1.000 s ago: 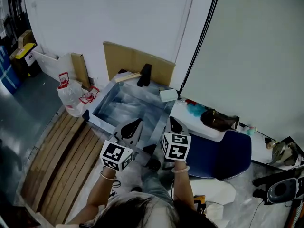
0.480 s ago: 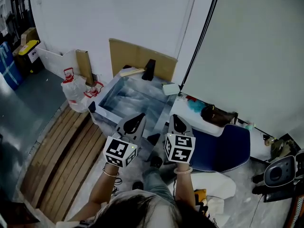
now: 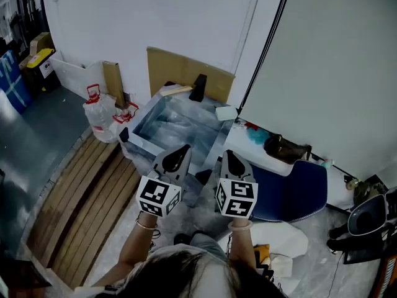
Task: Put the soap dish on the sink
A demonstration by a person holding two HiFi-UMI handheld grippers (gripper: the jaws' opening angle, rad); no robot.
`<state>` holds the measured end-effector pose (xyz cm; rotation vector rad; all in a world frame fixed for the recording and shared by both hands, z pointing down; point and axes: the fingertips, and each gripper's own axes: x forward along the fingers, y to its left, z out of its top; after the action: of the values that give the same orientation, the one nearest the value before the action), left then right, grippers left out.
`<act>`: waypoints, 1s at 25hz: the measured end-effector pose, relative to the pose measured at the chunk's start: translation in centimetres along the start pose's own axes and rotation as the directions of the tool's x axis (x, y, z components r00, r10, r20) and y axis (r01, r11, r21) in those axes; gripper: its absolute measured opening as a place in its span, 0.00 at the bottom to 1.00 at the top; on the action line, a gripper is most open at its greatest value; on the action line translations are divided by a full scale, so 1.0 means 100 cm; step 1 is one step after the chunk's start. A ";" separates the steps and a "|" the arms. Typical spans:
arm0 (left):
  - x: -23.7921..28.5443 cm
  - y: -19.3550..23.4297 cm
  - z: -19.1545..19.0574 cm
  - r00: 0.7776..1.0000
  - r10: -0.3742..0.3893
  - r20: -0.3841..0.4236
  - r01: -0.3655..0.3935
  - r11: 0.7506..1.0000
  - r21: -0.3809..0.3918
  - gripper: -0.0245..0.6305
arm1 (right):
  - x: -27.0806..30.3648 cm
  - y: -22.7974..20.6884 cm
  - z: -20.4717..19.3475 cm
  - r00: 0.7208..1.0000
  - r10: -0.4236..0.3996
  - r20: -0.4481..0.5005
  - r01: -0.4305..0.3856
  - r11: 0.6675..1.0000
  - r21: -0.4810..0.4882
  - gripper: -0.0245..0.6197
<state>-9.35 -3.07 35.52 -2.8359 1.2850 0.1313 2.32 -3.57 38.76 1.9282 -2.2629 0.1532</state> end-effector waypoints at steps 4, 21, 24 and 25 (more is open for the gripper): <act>-0.001 -0.001 0.004 1.000 0.009 -0.005 -0.009 1.000 0.006 0.05 | -0.006 0.000 0.009 0.999 -0.002 0.033 0.002 1.000 -0.011 0.08; 0.023 -0.025 0.002 0.998 0.050 -0.044 -0.050 0.999 -0.004 0.05 | -0.024 -0.022 0.031 0.993 0.056 0.106 -0.043 0.992 -0.122 0.08; 0.028 -0.032 0.001 0.997 0.058 -0.046 -0.058 0.998 -0.003 0.05 | -0.026 -0.029 0.031 0.992 0.070 0.108 -0.058 0.992 -0.115 0.08; 0.030 -0.034 0.001 0.997 0.060 -0.047 -0.060 0.998 -0.002 0.05 | -0.026 -0.032 0.031 0.991 0.072 0.110 -0.059 0.992 -0.114 0.08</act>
<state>-4.77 -3.07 35.16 -2.8206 1.3808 0.0684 5.72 -2.14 35.15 1.8521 -2.3534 -0.0751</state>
